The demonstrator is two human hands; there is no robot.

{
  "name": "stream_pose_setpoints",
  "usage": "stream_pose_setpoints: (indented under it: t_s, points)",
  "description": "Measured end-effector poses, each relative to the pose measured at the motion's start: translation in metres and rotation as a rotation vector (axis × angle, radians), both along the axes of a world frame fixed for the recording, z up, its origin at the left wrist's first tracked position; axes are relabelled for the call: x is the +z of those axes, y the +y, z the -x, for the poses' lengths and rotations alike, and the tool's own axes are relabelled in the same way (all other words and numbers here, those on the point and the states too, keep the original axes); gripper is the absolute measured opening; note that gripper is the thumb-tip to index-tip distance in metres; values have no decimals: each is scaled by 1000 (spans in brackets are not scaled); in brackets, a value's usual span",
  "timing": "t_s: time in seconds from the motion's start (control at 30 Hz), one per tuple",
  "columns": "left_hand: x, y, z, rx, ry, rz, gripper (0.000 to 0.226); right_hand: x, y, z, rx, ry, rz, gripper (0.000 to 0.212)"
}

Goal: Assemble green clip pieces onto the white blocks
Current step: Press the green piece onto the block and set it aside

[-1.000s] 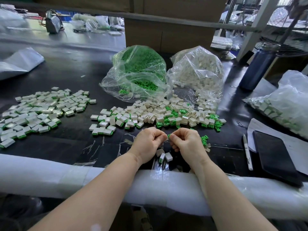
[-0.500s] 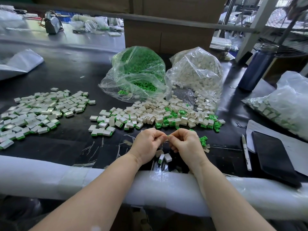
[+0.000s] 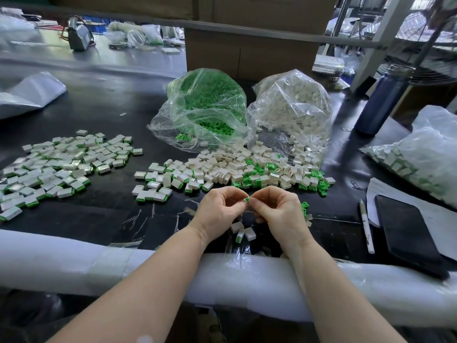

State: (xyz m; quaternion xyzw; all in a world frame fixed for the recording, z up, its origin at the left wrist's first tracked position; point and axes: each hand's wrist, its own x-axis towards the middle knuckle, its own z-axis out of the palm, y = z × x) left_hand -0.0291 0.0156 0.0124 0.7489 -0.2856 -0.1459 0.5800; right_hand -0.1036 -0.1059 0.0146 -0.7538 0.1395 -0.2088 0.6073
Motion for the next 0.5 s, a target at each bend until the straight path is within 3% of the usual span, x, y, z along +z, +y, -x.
stream_pose_setpoints:
  t_s: [0.3,0.5]
  points:
    - [3,0,2,-33,9,26,14,0,0,-2,70,13,-141,7]
    - [1,-1,2,-71,-34,12,9,2,1,-2,197,81,-67,22]
